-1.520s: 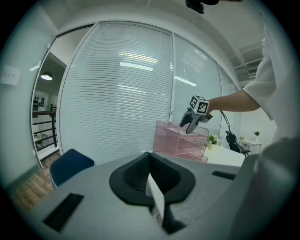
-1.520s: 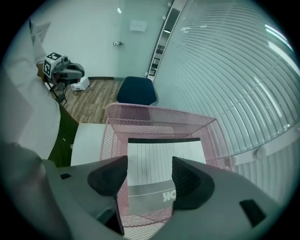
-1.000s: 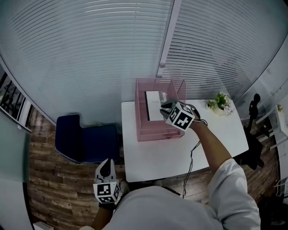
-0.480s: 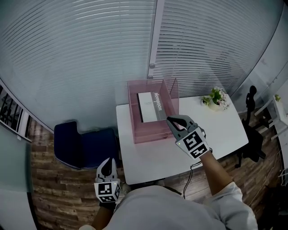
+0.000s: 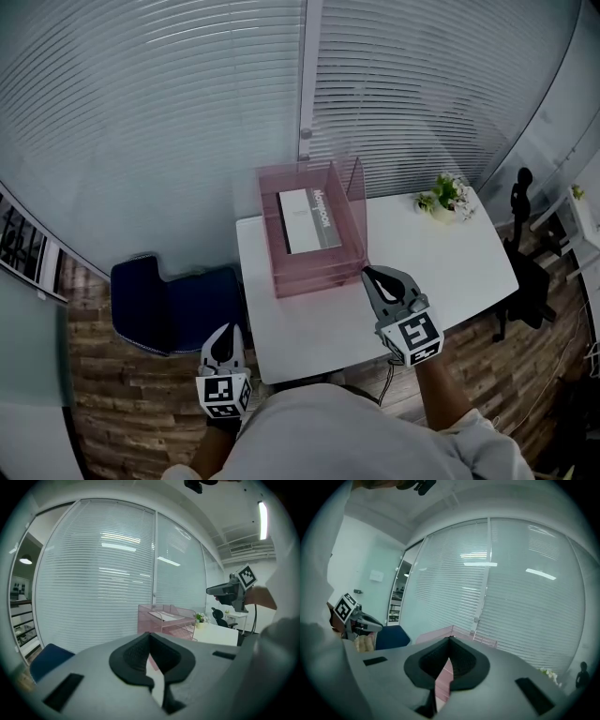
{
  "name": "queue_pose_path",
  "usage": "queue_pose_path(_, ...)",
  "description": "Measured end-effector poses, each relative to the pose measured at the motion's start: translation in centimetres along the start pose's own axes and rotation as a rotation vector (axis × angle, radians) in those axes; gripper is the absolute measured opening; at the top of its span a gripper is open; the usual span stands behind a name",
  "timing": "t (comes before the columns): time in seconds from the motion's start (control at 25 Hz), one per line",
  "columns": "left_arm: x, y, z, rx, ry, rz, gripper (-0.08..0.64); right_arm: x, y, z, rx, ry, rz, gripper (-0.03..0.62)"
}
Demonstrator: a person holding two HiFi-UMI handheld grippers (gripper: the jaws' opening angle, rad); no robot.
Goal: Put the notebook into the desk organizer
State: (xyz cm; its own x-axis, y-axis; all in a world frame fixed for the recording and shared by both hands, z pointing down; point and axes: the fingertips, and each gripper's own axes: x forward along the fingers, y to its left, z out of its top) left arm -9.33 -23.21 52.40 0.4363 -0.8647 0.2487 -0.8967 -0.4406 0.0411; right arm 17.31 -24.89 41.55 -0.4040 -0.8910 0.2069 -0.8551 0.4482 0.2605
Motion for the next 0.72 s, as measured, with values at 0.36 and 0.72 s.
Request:
queue_pose_path(0.36, 0.2, 0.1, 0.1, 0.005, 0.005, 0.015, 0.008, -2.0, 0.1, -1.6, 0.093, -0.034, -0.035, 0.014)
queue_pose_path(0.72, 0.9, -0.5, 0.0, 0.011, 0.007, 0.009, 0.008, -2.4, -0.7, -2.7, 0.157, -0.058, -0.064, 0.014)
